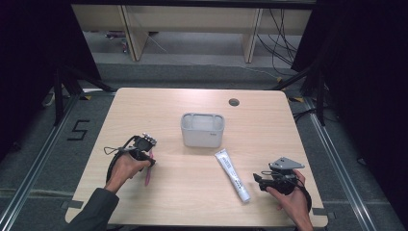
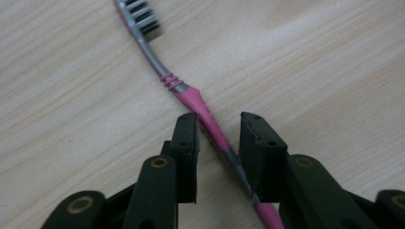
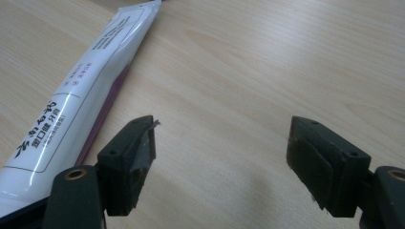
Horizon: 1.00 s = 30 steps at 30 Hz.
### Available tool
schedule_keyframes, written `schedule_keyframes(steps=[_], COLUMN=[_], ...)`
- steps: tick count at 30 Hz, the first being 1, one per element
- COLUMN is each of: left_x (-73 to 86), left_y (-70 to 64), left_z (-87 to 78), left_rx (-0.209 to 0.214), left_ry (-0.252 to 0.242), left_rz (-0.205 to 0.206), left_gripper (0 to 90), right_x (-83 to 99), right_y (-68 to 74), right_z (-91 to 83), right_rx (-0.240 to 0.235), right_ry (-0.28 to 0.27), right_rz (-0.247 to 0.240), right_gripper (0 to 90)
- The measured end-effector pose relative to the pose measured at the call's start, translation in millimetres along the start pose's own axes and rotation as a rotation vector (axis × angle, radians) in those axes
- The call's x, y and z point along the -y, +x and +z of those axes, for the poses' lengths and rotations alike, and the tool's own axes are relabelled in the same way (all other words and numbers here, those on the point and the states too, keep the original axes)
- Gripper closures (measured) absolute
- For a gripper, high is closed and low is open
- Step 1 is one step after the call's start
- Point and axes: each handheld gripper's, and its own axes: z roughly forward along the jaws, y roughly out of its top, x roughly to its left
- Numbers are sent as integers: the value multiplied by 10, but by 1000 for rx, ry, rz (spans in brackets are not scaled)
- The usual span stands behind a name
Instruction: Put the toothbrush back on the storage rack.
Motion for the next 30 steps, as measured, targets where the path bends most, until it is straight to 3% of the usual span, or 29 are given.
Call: schedule_keyframes(steps=[7, 10, 11, 16, 17, 19, 21, 30], left_x=[-46, -68, -81, -119, -116, -128, -126, -162], left_y=[12, 12, 25, 48, 31, 55, 51, 56], left_z=[-17, -11, -12, 0, 6, 13, 31, 61], left_rx=[8, 16, 14, 15, 17, 17, 21, 14], left_ry=[43, 65, 76, 107, 109, 122, 137, 160], left_rz=[30, 22, 39, 43, 8, 27, 10, 36], left_gripper=[739, 755, 763, 788, 792, 795, 799, 820], right_x=[-8, -8, -8, -8, -4, -5, -5, -9], right_y=[3, 3, 4, 1, -7, -9, -8, 6], right_z=[-15, -14, -14, -15, -10, -9, -10, -15], right_rx=[13, 11, 10, 11, 13, 12, 11, 8], right_ry=[3, 4, 3, 1, -4, -6, -5, 3], right_rz=[-6, -6, -6, -9, -25, -26, -26, -7], right_gripper=[262, 262, 262, 264, 264, 264, 264, 264])
